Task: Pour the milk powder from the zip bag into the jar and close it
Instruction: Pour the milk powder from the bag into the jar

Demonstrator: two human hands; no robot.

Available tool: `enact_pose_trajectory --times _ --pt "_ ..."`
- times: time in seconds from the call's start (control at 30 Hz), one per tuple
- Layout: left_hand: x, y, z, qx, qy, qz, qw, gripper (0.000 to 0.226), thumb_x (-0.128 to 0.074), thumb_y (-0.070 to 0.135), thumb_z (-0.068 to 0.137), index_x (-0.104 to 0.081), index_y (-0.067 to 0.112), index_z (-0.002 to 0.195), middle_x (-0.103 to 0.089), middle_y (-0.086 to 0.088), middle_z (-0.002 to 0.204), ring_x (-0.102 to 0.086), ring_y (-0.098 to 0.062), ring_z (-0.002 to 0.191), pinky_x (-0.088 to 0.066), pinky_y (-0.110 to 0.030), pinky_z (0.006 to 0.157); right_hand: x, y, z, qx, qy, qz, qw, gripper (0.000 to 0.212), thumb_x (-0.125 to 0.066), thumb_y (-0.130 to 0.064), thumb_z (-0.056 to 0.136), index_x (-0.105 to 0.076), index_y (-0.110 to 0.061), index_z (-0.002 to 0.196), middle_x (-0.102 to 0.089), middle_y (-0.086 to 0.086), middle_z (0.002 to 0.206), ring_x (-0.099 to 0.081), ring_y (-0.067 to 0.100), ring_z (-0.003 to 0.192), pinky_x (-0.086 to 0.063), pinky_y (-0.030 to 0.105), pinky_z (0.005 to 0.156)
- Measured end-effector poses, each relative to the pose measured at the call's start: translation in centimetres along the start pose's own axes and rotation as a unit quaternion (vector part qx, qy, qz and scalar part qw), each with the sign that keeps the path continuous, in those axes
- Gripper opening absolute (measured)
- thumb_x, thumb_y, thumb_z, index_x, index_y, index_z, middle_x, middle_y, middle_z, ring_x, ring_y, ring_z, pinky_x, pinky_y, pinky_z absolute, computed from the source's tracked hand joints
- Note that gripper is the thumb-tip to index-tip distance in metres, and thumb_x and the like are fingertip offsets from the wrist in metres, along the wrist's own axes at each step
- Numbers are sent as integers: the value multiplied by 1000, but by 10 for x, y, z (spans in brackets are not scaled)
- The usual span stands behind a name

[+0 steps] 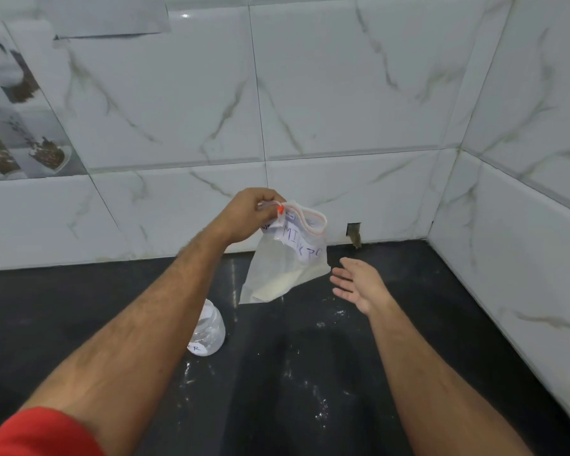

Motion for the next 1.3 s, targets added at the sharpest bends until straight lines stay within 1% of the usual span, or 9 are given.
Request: enact_pose_trajectory --times 0.1,0.2,0.3,0.47,0.67,0.87,1.1,1.2,1.3 --pt "7 -1 0 1 16 -54 998 14 -58 7 97 -71 2 96 -70 -19 96 -59 -19 79 -50 -23 68 -13 2 7 -20 -8 51 998 47 -55 -32 103 -44 -13 145 -62 11 130 -61 31 119 -53 49 94" --pt "11 -9 -3 5 59 -111 992 22 -58 16 99 -66 -4 100 -64 -13 89 -55 -20 78 -46 -19 68 -20 3 11 -48 7 120 992 44 -52 -32 105 -51 -4 138 -65 15 130 -68 28 102 -55 47 84" --pt "12 -20 -7 13 91 -157 983 34 -61 30 95 -65 -3 95 -65 -5 90 -55 -17 85 -44 -28 79 -25 3 9 -61 -13 184 981 36 -55 -32 104 -61 -5 127 -74 13 114 -72 27 96 -56 43 69" --pt "13 -39 -15 55 174 -285 941 23 -52 9 101 -71 19 95 -74 1 97 -66 -20 98 -51 -43 95 -24 7 3 -16 -102 235 967 54 -60 -53 94 -63 -10 127 -76 10 116 -74 26 105 -57 42 82" --pt "7 -45 -20 104 225 -425 870 18 -50 5 101 -65 13 100 -75 -5 92 -72 -22 85 -60 -34 73 -35 4 -9 69 -167 265 947 29 -69 -41 89 -72 -15 102 -75 8 114 -71 27 112 -60 41 82" --pt "8 -40 -17 114 256 -524 805 28 -50 10 97 -49 20 71 -57 4 62 -55 -16 56 -50 -26 53 -40 -5 -21 108 -198 214 950 33 -73 -24 88 -67 -9 117 -71 15 124 -69 31 115 -59 39 87" --pt "6 -45 -19 102 240 -508 821 26 -48 5 96 -58 19 76 -64 3 69 -63 -15 63 -55 -28 61 -40 -28 -34 158 -88 128 975 4 -71 -13 92 -69 -15 89 -77 4 96 -73 18 84 -59 33 64" --pt "8 -61 -25 112 233 -456 852 17 -46 9 99 -62 15 96 -67 -3 90 -62 -21 84 -51 -34 77 -37 -46 -36 197 -27 78 977 17 -65 -7 92 -64 -16 78 -71 3 83 -67 17 76 -55 29 59" --pt "8 -80 -33 138 238 -423 863 25 -42 5 100 -63 18 104 -67 -3 95 -60 -20 85 -47 -33 76 -39 -68 -39 261 -4 -16 965 30 -59 -6 83 -57 -24 59 -57 -6 67 -53 15 69 -47 27 57"
Point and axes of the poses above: each hand's wrist, its own z-axis towards the middle knuckle, its own x-axis out of the back of the hand, y = z × x, the point moved 2 cm from there along z, towards the middle knuckle
